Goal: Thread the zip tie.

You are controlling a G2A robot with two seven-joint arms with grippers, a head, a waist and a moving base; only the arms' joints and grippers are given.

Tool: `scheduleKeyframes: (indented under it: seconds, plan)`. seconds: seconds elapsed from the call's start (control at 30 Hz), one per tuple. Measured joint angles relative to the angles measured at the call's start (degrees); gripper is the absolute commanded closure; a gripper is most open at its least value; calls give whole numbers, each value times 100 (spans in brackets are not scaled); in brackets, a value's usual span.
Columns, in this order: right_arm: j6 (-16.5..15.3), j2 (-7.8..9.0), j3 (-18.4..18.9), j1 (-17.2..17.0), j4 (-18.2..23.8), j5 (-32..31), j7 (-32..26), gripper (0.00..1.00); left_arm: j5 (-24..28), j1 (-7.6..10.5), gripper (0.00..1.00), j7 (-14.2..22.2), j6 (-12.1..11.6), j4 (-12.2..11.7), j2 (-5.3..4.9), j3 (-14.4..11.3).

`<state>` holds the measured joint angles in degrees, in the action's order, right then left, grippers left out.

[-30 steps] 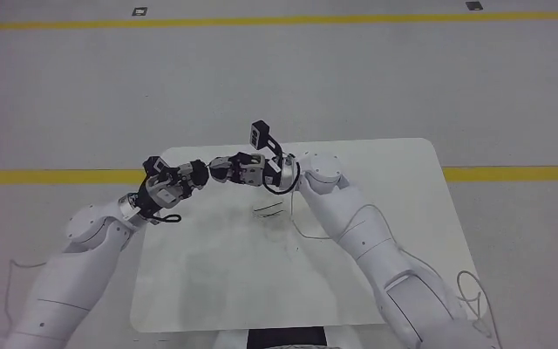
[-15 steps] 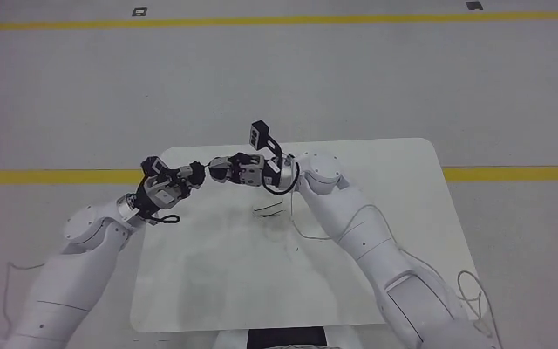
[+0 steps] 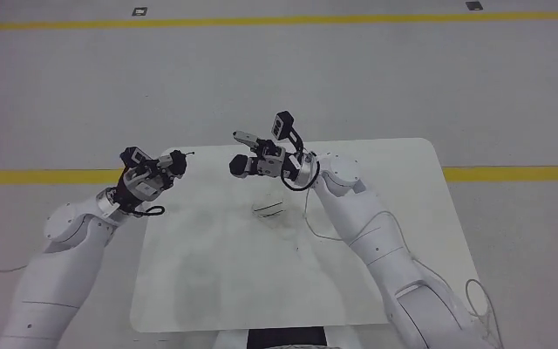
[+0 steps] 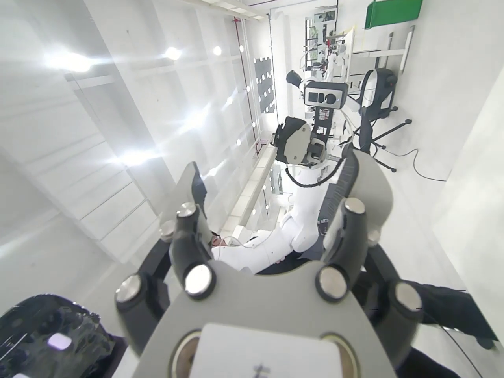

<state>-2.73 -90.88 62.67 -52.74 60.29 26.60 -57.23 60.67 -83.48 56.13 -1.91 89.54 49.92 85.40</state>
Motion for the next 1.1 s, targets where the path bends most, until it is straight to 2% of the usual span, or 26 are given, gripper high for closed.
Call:
scheduleKeyframes:
  seconds: [0.27,0.33,0.4,0.47,0.57,0.67,0.8,0.9,1.1]
  plan:
    - [6,-1,-3,4,-6,0,-1,0,-4,7,100,-25,-8,20,3,-6]
    - [6,-1,-3,4,-6,-1,-1,0,-272,35,100,-33,-229,-27,-5,64]
    - [-4,12,-15,-8,45,-88,69,0,-414,63,100,183,-534,-178,-7,163]
    - [38,69,-45,28,145,-529,220,0,-477,111,100,436,-830,-331,-5,234]
    - [322,216,-152,171,400,-1946,320,0,-479,231,100,871,-1374,-650,17,269]
    - [563,326,-270,228,699,-3041,296,0,-412,356,100,1164,-1720,-922,47,242]
    - [785,475,-481,270,1214,-4673,181,0,-179,585,100,1484,-1760,-1250,122,270]
    - [817,510,-570,259,1417,-5319,141,0,-80,681,100,1641,-1756,-1412,173,283]
    - [817,508,-565,259,1404,-5209,144,0,-86,681,100,1641,-1757,-1413,173,281]
